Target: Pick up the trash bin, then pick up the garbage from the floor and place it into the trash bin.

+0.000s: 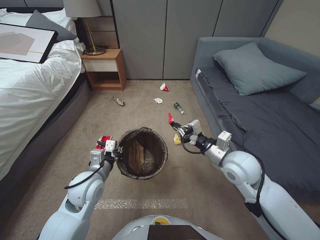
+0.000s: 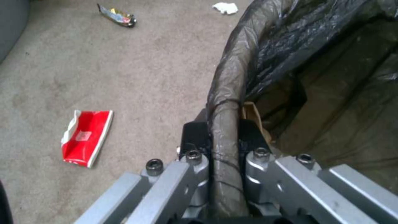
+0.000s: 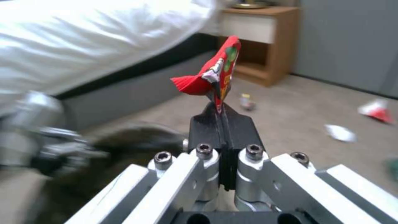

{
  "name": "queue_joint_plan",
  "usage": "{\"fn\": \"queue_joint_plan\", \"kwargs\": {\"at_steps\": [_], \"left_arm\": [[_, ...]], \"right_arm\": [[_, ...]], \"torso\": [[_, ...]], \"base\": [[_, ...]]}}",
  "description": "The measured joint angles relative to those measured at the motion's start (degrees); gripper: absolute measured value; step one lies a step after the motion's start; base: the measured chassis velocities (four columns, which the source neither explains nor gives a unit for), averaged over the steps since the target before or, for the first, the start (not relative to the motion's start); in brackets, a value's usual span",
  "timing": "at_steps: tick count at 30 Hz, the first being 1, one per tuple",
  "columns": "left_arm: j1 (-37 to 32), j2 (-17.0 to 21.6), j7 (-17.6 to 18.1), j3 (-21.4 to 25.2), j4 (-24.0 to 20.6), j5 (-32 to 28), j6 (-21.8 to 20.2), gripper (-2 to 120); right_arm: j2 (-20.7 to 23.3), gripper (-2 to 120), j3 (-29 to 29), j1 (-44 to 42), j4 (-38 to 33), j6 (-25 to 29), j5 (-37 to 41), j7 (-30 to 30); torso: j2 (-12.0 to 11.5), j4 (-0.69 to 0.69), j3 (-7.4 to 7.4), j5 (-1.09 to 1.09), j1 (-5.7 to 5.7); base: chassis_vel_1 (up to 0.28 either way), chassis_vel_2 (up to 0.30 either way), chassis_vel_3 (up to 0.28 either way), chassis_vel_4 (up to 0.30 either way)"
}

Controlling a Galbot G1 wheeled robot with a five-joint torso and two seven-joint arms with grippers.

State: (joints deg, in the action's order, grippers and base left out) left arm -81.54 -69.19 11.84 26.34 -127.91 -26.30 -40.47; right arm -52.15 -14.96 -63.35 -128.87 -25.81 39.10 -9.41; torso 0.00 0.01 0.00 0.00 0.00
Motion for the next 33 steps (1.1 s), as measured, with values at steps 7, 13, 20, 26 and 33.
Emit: {"fn": "queue_joint_plan", "kwargs": {"at_steps": [7,13,20,26,33], "left_arm": [[1.8,0.1,1.3,-1.4,0.7,-0.8,-1.0,5],[2.8,0.0,2.2,-2.4,0.8,-1.3,-1.4,5],[3.4,-0.4,2.8,-2.9,0.9,-1.8,-1.7,5],[3.4,-0.5,2.9,-2.9,0.8,-1.9,-1.7,5],[3.5,-0.5,3.0,-3.2,0.5,-1.9,-1.7,5]], "right_arm": [[0.1,0,10.6,7.4,-0.7,-3.4,6.2,3.2],[0.0,0,16.7,9.7,-0.8,-5.5,7.8,6.1],[0.1,-1,20.0,9.4,-0.6,-7.9,4.3,5.8],[-0.2,16,20.0,9.9,0.0,-9.3,2.8,5.0],[-0.9,44,21.1,9.7,0.2,-9.4,1.4,7.8]], "torso": [[0.0,-0.01,0.0,0.0,0.0],[0.0,-0.01,0.0,0.0,0.0],[0.0,-0.02,0.0,0.0,0.0],[0.0,-0.01,0.0,0.0,0.0],[0.0,-0.02,0.0,0.0,0.0]], "base": [[0.0,0.0,0.0,0.0],[0.0,0.0,0.0,0.0],[0.0,0.0,0.0,0.0],[0.0,0.0,0.0,0.0],[0.0,0.0,0.0,0.0]]}}
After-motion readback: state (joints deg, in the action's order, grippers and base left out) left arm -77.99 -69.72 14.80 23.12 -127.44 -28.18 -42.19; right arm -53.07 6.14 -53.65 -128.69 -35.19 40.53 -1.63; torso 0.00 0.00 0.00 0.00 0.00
